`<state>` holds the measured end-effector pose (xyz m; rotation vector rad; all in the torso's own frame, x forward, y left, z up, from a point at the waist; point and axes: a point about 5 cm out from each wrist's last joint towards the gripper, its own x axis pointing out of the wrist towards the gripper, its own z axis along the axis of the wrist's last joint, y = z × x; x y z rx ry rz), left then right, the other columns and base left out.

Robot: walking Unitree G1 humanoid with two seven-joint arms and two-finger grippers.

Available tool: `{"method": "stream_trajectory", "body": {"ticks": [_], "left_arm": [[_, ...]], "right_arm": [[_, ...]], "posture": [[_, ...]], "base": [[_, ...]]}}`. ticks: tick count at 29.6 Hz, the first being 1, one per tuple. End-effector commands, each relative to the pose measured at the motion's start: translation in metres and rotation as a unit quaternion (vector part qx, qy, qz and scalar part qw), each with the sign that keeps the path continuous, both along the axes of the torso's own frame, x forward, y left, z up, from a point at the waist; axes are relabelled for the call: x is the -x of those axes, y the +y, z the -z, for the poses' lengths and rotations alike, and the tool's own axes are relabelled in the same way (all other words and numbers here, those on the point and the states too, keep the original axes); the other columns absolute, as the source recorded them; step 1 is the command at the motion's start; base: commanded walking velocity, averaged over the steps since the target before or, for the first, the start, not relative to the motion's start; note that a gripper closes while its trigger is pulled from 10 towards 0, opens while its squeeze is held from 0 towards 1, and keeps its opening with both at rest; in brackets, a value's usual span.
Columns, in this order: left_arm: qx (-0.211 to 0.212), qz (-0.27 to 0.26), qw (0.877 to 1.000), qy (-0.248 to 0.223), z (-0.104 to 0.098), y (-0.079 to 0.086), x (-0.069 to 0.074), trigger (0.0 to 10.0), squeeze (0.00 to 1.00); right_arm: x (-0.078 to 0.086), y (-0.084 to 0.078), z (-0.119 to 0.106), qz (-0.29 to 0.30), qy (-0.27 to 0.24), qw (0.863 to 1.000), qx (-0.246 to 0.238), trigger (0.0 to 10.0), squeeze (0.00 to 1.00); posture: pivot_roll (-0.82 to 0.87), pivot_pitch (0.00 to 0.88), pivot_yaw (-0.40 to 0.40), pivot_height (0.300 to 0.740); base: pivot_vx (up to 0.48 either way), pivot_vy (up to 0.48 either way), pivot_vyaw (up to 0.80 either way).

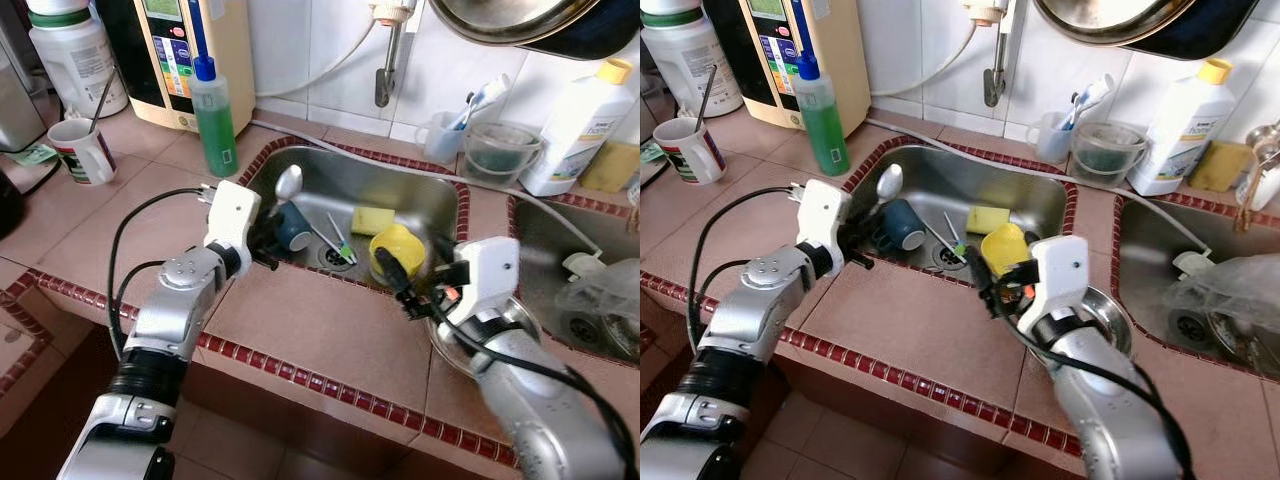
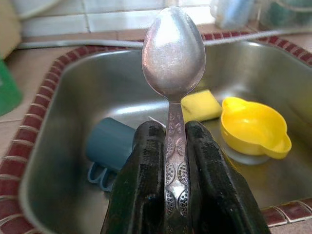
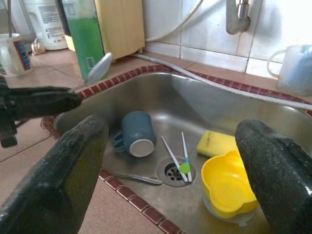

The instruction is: Kitchen organization

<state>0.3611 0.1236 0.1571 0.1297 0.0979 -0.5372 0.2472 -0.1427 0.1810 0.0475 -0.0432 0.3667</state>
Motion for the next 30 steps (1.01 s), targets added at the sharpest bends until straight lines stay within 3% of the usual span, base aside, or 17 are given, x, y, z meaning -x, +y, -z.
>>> {"method": "stream_trajectory", "body": {"ticks": [1, 18, 30], "left_arm": [[-0.008, 0.02, 1.0, -0.011, -0.006, -0.008, -0.003, 10.0, 0.0], [-0.033, 0.09, 0.995, -0.011, -0.007, -0.045, -0.021, 10.0, 0.0], [-0.059, 0.118, 0.991, 0.02, 0.008, -0.054, -0.022, 10.0, 0.0]], "right_arm": [[0.005, -0.002, -0.003, -0.003, 0.001, 1.0, 0.0, 10.0, 0.0], [0.037, -0.003, 0.001, -0.023, 0.054, 0.998, 0.005, 10.0, 0.0], [0.049, -0.008, -0.005, -0.012, 0.068, 0.998, -0.001, 10.0, 0.0]], "posture": [[0.02, 0.082, 0.051, 0.74], [-0.06, 0.13, 0.072, 0.74], [-0.1, 0.178, 0.067, 0.74]], "base": [[0.0, 0.0, 0.0], [0.0, 0.0, 0.0], [0.0, 0.0, 0.0]]}}
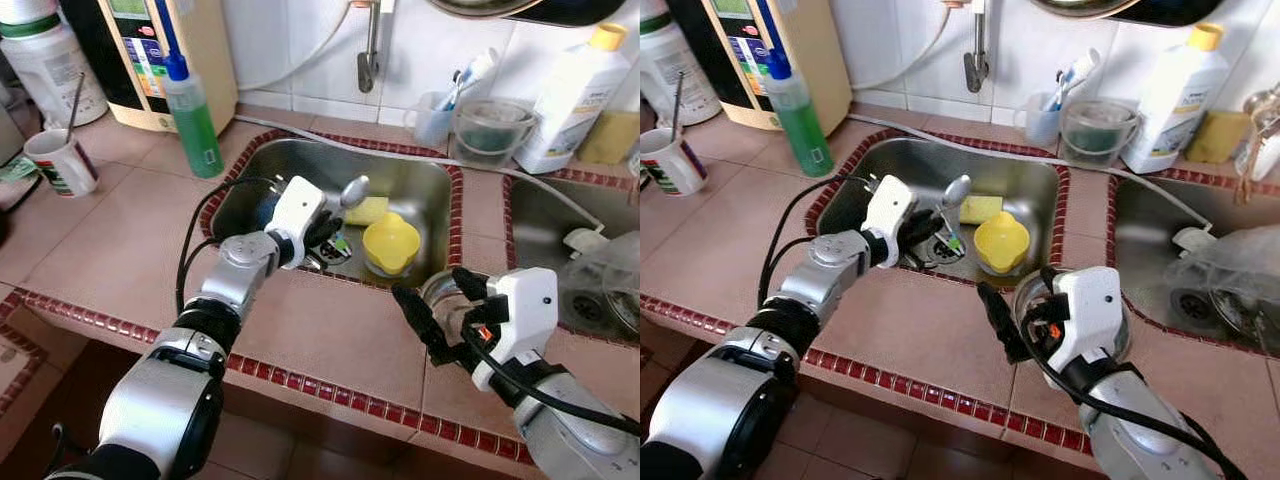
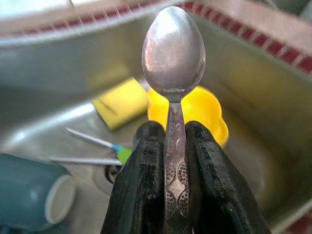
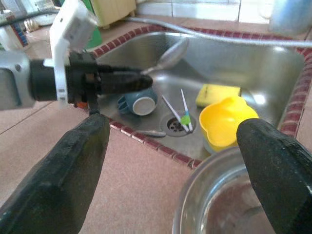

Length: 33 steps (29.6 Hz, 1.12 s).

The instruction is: Kitchen organization

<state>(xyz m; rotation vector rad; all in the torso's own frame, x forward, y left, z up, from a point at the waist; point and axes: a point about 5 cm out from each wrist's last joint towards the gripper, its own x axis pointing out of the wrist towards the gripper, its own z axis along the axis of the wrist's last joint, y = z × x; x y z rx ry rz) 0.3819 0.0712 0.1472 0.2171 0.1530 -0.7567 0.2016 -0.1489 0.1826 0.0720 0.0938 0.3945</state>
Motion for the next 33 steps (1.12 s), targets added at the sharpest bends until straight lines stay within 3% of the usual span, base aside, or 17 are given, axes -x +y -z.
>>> {"method": "stream_trajectory", "body": {"ticks": [1, 7, 20, 21, 22, 33], "left_arm": [[-0.013, 0.008, 1.0, -0.004, -0.002, -0.001, -0.001, 10.0, 0.0], [-0.03, 0.007, 1.0, -0.004, 0.004, 0.008, -0.002, 10.0, 0.0], [-0.01, -0.009, 1.0, -0.003, -0.006, 0.014, -0.008, 10.0, 0.0], [-0.004, -0.008, 1.0, -0.007, -0.009, 0.014, -0.008, 10.0, 0.87], [0.0, -0.008, 1.0, -0.008, -0.01, 0.014, -0.009, 10.0, 1.0], [-0.002, -0.001, 1.0, -0.01, -0.013, 0.014, -0.009, 10.0, 1.0]], "right_arm": [[0.004, -0.002, -0.003, 0.004, -0.001, 1.0, -0.002, 10.0, 0.0], [0.012, -0.012, -0.001, 0.034, 0.015, 0.999, 0.01, 10.0, 0.0], [0.014, -0.013, -0.002, 0.037, 0.02, 0.999, 0.006, 10.0, 0.0], [0.014, -0.012, -0.003, 0.038, 0.019, 0.999, 0.003, 10.0, 0.0], [0.013, -0.012, -0.003, 0.038, 0.019, 0.999, 0.002, 10.0, 0.0], [0.013, -0.011, -0.004, 0.038, 0.018, 0.999, -0.004, 10.0, 0.0]], "posture": [[-0.1, 0.178, 0.067, 0.74], [-0.13, 0.197, 0.074, 0.74], [-0.13, 0.208, 0.076, 0.74], [-0.13, 0.208, 0.076, 0.74], [-0.13, 0.208, 0.076, 0.74], [-0.13, 0.2, 0.078, 0.74]], "base": [[0.0, 0.0, 0.0], [0.0, 0.0, 0.0], [0.0, 0.0, 0.0], [0.0, 0.0, 0.0], [0.0, 0.0, 0.0], [0.0, 0.0, 0.0]]}}
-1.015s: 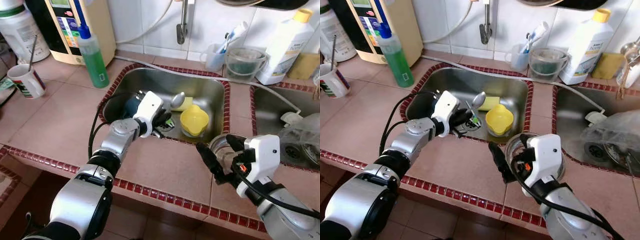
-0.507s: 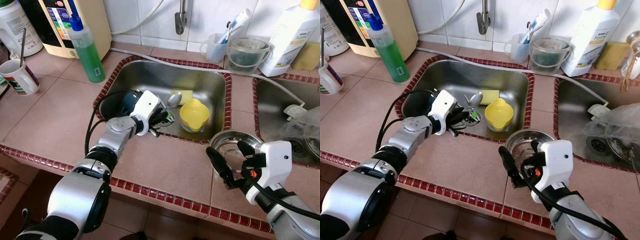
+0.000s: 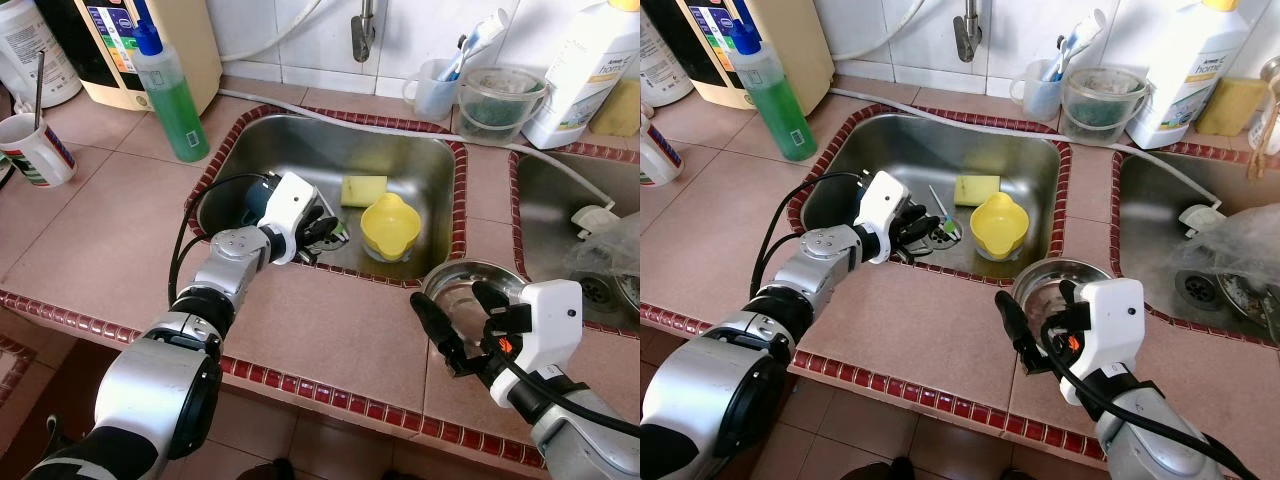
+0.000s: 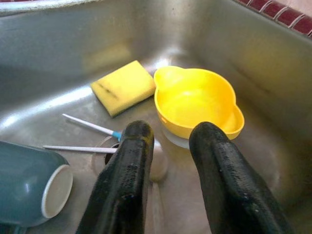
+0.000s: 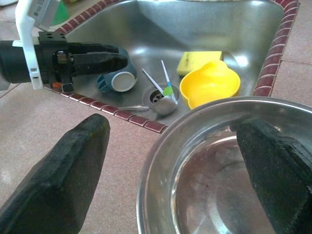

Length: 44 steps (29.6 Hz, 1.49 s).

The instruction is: Kitchen organization

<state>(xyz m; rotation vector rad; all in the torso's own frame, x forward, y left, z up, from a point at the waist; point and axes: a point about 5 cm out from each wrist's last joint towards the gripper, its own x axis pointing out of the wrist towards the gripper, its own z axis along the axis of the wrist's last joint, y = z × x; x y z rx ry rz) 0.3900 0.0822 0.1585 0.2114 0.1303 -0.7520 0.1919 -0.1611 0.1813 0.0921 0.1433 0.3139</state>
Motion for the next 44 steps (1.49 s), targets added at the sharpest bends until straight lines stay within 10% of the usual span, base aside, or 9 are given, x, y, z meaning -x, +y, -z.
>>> {"method": "stream_trajectory", "body": {"ticks": [1, 11, 12, 34, 44], "left_arm": [[-0.008, 0.0, 1.0, 0.0, -0.002, 0.003, -0.002, 10.0, 1.0], [-0.011, 0.004, 1.0, -0.01, -0.006, 0.006, -0.002, 10.0, 1.0], [-0.013, 0.007, 1.0, -0.013, -0.006, 0.006, -0.002, 10.0, 0.0], [0.061, -0.01, 0.995, -0.078, 0.0, 0.017, 0.016, 10.0, 0.0], [0.157, -0.054, 0.976, -0.14, -0.032, 0.03, 0.034, 10.0, 0.0]], "right_arm": [[0.002, 0.002, -0.006, -0.002, -0.01, 1.0, -0.002, 10.0, 0.0], [-0.002, 0.001, -0.007, -0.005, -0.019, 1.0, 0.0, 10.0, 0.0], [-0.003, 0.001, -0.007, -0.005, -0.022, 1.0, 0.001, 10.0, 0.0], [-0.04, -0.007, -0.018, 0.047, -0.111, 0.992, 0.023, 10.0, 0.0], [-0.061, -0.004, -0.023, 0.058, -0.167, 0.984, 0.035, 10.0, 0.0]], "posture": [[-0.13, 0.2, 0.078, 0.74], [-0.11, 0.178, 0.076, 0.74], [-0.11, 0.173, 0.075, 0.74], [-0.02, 0.114, 0.061, 0.74], [0.02, 0.093, 0.039, 0.74]], "base": [[0.0, 0.0, 0.0], [0.0, 0.0, 0.0], [0.0, 0.0, 0.0], [0.0, 0.0, 0.0], [0.0, 0.0, 0.0]]}}
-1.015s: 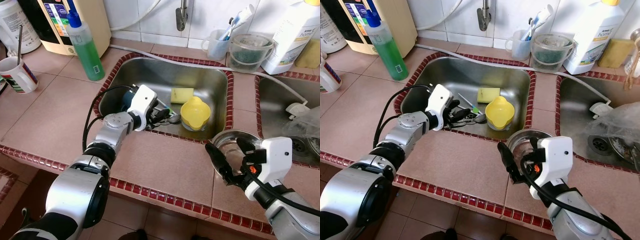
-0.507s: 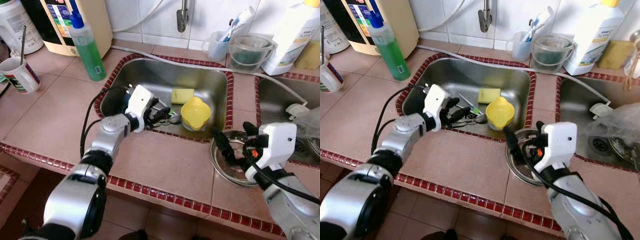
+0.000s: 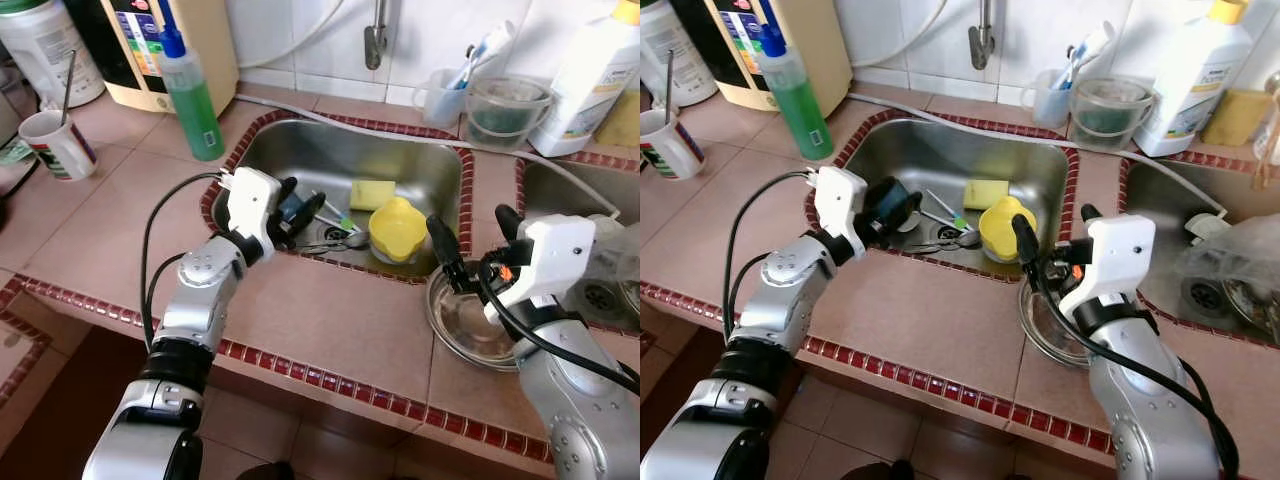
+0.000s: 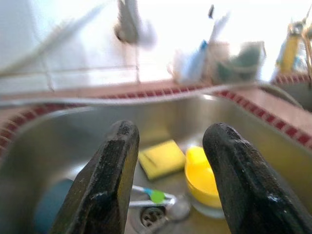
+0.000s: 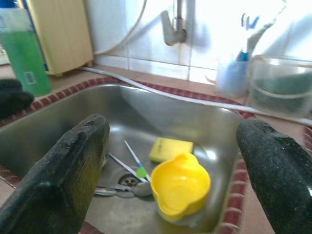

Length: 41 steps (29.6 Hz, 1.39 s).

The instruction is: Kitchen organization

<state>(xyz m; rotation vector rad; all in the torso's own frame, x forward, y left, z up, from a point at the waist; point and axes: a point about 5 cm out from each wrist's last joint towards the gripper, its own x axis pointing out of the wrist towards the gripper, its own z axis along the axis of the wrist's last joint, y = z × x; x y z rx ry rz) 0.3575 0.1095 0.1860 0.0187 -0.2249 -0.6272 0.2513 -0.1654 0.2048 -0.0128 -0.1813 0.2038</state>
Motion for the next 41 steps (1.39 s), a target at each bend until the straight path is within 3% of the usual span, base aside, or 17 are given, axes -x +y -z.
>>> {"method": "stream_trajectory", "body": {"ticks": [1, 13, 38, 41], "left_arm": [[0.014, -0.005, 1.0, -0.016, -0.009, 0.003, 0.006, 10.0, 0.0], [0.031, -0.005, 0.999, -0.013, -0.016, 0.003, 0.019, 10.0, 0.0], [0.028, -0.005, 1.0, -0.008, -0.022, 0.006, 0.021, 10.0, 0.0], [0.044, 0.005, 0.999, 0.009, -0.019, 0.006, 0.021, 10.0, 0.0]], "right_arm": [[-0.003, 0.0, 0.001, -0.001, -0.005, 1.0, 0.006, 10.0, 0.0], [-0.01, 0.001, 0.005, -0.005, -0.009, 1.0, 0.013, 10.0, 0.0], [-0.011, 0.0, 0.009, -0.008, -0.008, 1.0, 0.019, 10.0, 0.0], [-0.01, 0.0, 0.01, -0.006, -0.005, 1.0, 0.019, 10.0, 0.0]], "posture": [[0.02, 0.091, 0.036, 0.74], [0.02, 0.085, 0.023, 0.74], [0.03, 0.086, 0.014, 0.74], [0.02, 0.085, 0.016, 0.74]], "base": [[0.0, 0.0, 0.0], [0.0, -0.188, 0.0], [0.0, -0.37, 0.0], [0.0, 0.0, 0.0]]}}
